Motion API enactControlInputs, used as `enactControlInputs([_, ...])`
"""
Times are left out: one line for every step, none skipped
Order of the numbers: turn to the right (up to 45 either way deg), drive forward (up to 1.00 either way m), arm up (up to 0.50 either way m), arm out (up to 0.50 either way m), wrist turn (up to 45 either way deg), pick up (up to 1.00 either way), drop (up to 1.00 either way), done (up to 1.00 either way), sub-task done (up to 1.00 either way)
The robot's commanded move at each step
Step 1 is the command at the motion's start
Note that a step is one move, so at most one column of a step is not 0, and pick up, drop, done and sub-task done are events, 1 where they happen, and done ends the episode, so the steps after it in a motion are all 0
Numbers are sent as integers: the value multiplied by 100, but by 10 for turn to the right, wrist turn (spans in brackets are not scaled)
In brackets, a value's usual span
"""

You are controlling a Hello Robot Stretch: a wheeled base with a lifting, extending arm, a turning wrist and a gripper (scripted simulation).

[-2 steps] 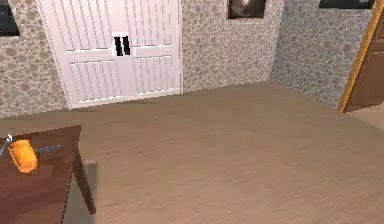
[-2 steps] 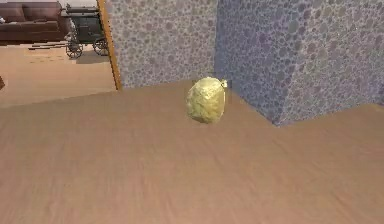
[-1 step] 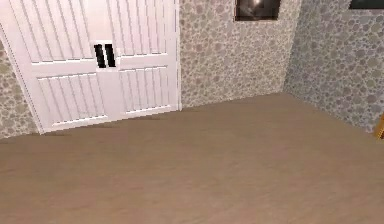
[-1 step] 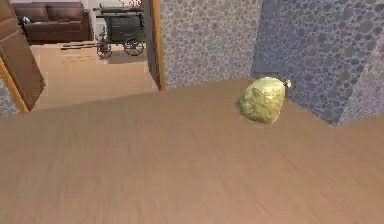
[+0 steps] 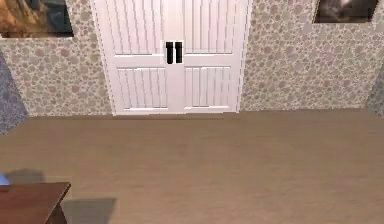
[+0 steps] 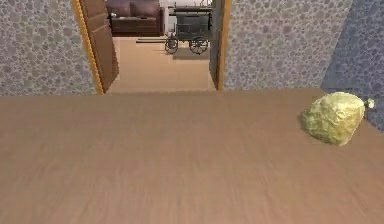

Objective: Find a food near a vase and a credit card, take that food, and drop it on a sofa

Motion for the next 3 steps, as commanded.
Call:
enactControlInputs([0,100,0,0,0,0,0,0,0])
enactControlInputs([-450,0,0,0,0,0,0,0,0])
enactControlInputs([-90,0,0,0,0,0,0,0,0])
